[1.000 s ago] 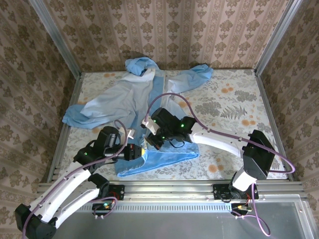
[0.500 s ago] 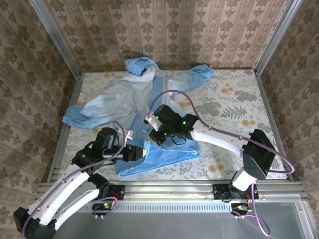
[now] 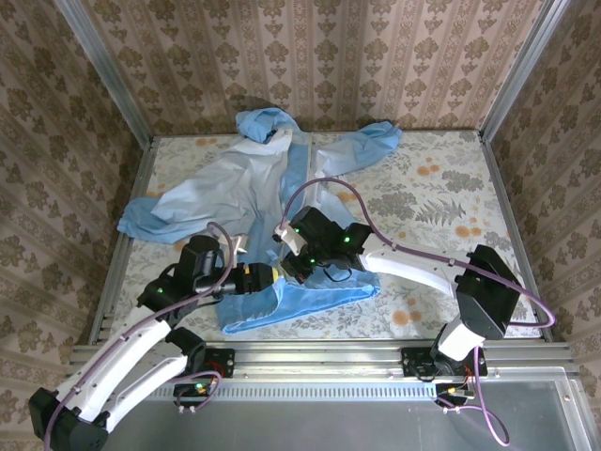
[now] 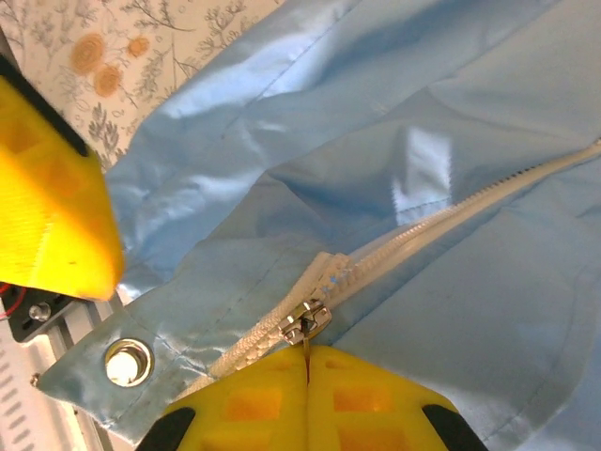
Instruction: Zip up the jacket
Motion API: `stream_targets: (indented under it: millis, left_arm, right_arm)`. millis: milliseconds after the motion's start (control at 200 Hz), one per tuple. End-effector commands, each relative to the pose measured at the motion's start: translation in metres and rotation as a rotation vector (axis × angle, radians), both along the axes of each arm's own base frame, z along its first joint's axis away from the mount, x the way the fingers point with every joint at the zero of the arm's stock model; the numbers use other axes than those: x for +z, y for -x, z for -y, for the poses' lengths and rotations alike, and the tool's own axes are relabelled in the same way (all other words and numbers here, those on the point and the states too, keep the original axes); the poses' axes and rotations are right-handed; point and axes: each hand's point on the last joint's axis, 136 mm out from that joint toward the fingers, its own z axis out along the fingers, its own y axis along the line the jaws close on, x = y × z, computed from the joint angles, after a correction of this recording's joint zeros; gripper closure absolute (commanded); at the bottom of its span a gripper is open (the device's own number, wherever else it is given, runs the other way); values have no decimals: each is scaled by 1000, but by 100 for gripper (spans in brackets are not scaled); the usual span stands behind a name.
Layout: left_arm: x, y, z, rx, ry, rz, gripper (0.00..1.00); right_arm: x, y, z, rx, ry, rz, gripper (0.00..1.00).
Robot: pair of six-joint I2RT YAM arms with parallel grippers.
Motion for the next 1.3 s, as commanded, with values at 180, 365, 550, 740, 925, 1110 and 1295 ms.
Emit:
stream_targets:
  millis: [180, 365, 550, 740, 925, 1110, 1295]
  left_arm:
    - [-22, -9, 9, 60, 95, -96, 52]
    - [-32, -9, 13, 72, 141, -123, 53]
    - [-35, -8, 14, 64, 153, -118, 81]
    - [-41, 4, 1, 58, 80, -119, 100]
    - [-39, 15, -4, 34, 80, -115, 100]
    - [-38, 20, -4, 12, 65, -112, 100]
    - [-42, 20, -10, 39, 36, -130, 100]
  right_arm:
    - [8, 13, -13, 26, -99, -53, 100]
    - [3, 14, -17, 35, -98, -71, 100]
    - [1, 18, -19, 56, -79, -77, 100]
    - [-4, 6, -7, 27, 23, 14, 100]
    - [-6, -6, 1, 18, 131, 115, 100]
    - [-6, -18, 0, -8, 184, 175, 100]
    - [2, -31, -1, -68, 178, 219, 100]
